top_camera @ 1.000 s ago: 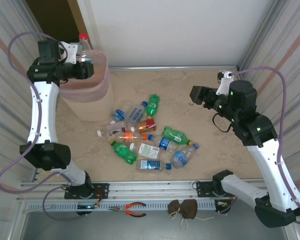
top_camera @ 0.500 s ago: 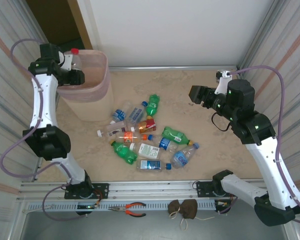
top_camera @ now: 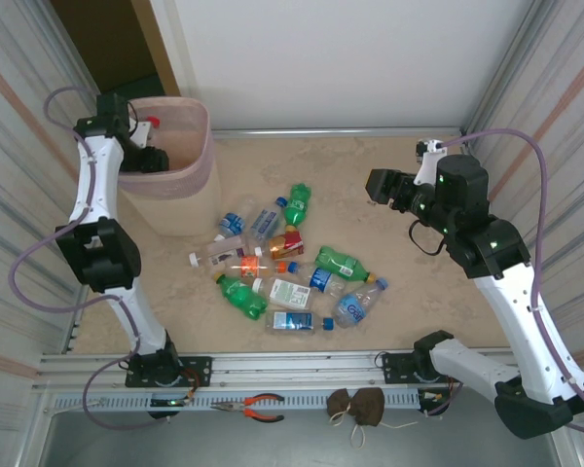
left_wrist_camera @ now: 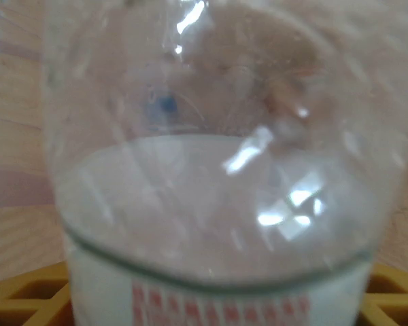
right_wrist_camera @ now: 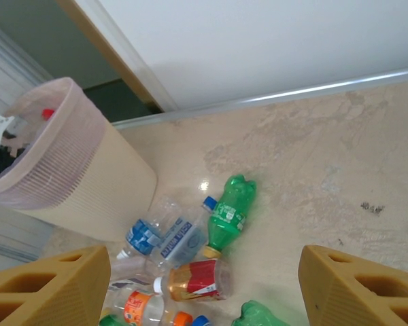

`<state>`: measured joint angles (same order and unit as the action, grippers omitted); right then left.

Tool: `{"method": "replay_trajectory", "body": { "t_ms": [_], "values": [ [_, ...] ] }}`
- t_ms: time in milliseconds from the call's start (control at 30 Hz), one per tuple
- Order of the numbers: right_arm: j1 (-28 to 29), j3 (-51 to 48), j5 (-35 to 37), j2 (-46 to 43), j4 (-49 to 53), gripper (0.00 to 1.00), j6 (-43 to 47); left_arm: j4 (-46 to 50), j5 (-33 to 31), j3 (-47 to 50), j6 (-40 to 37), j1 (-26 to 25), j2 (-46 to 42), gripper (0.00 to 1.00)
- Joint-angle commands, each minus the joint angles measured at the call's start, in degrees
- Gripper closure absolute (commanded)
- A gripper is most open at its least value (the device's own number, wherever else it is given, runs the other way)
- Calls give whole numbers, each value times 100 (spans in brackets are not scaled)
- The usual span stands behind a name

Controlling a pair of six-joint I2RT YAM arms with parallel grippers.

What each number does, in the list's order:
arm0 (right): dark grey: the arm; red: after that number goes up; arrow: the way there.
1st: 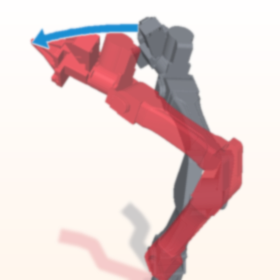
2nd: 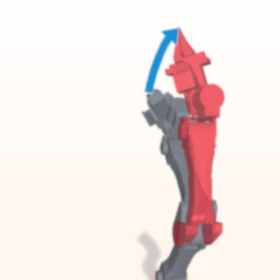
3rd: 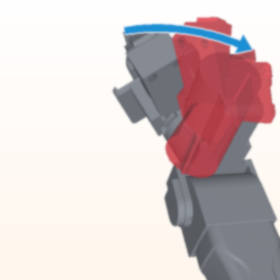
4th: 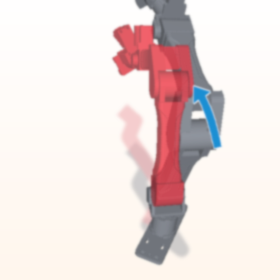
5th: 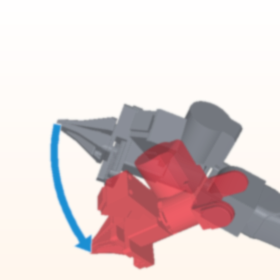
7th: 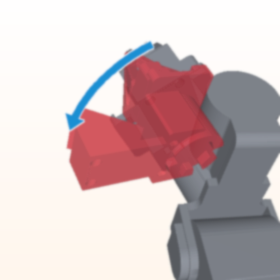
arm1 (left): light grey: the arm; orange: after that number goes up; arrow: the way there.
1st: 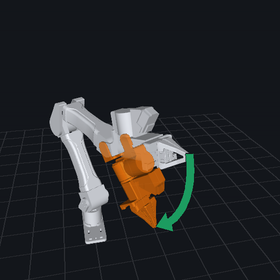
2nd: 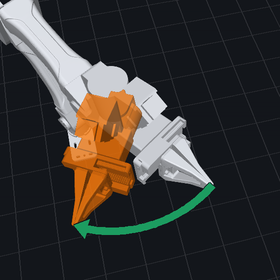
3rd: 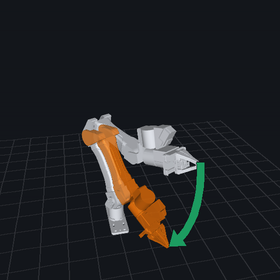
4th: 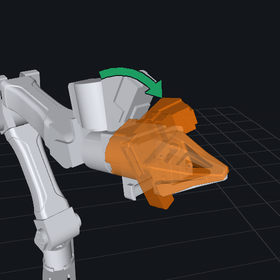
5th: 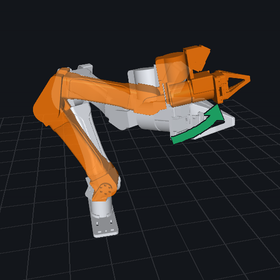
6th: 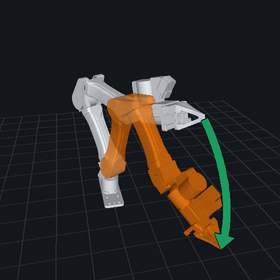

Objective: Put the plastic bottles in the bin

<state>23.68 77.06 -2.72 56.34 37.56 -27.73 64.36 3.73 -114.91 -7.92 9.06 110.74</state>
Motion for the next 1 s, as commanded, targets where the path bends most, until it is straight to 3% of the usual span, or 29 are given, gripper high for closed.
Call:
{"method": "replay_trajectory", "body": {
  "t_ms": [0,400,700,967],
  "values": [
    [53,-72,140,5,-4,28,121,57,22,-91,-82,52,48,32],
    [83,-43,126,307,549,30,-92,-336,580,303,52,52,-334,29],
    [327,-48,217,584,1298,31,-81,-781,1335,616,225,39,-928,29],
    [395,-749,595,567,1515,31,-1106,-1599,2108,1348,588,7,-1802,29]
  ]
}}
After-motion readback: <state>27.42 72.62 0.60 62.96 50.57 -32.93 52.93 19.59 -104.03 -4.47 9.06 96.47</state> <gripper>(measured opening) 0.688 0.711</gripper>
